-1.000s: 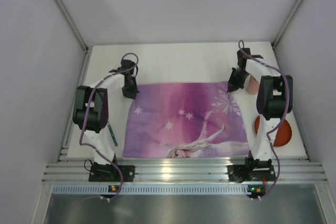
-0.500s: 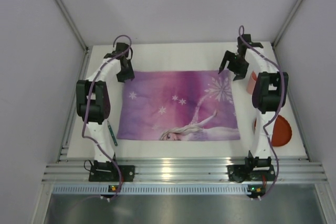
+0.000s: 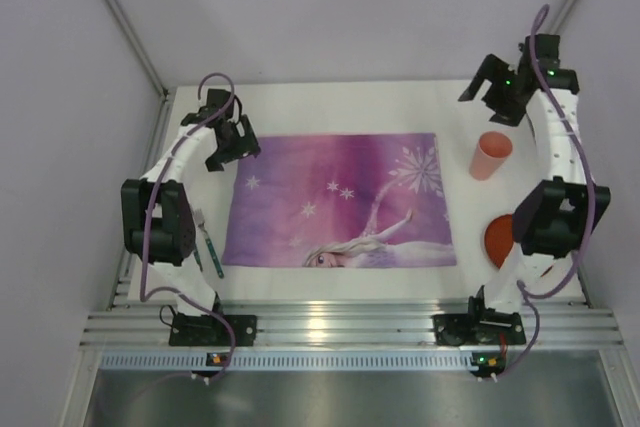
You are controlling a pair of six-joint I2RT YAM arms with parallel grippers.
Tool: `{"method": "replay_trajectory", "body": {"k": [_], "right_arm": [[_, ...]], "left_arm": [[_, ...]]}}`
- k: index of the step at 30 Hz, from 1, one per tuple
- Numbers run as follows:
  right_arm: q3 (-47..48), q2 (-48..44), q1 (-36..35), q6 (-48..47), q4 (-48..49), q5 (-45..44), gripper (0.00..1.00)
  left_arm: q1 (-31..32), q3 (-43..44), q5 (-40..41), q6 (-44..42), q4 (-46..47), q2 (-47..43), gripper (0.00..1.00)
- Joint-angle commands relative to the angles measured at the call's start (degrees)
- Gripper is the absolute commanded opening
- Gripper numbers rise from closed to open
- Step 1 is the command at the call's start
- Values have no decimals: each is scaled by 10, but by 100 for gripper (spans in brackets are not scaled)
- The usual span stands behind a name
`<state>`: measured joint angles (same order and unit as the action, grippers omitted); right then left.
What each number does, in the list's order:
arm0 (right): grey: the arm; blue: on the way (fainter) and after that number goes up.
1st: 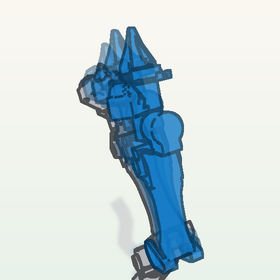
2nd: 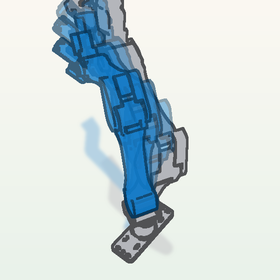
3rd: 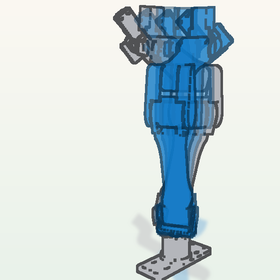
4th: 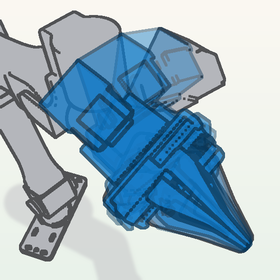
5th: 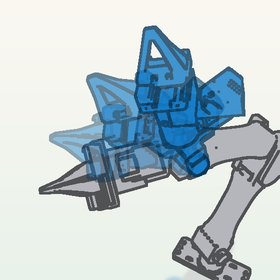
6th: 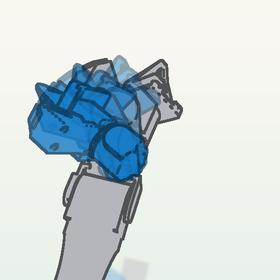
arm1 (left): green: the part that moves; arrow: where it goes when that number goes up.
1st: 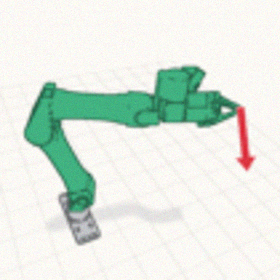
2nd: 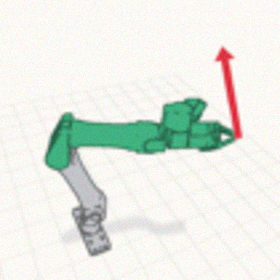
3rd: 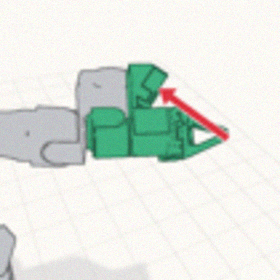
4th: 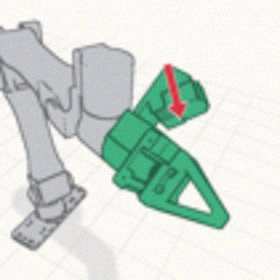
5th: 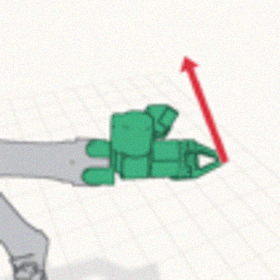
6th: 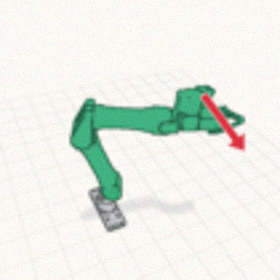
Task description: Set the dinner table for one person
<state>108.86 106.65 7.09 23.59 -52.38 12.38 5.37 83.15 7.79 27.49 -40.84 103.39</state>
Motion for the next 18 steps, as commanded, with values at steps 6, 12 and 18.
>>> {"method": "replay_trajectory", "body": {"k": [6, 12, 18], "right_arm": [[-124, -80, 124, 0, -26, -84, 100], [-160, -47, 147, 1, -24, -86, 96], [-111, 22, 138, 4, -20, -84, 81]], "left_arm": [[1, -42, -24, -7, 30, -56, 99], [1, -65, -51, -9, 52, -55, 99], [1, -65, -59, -15, 61, -44, 98]]}}
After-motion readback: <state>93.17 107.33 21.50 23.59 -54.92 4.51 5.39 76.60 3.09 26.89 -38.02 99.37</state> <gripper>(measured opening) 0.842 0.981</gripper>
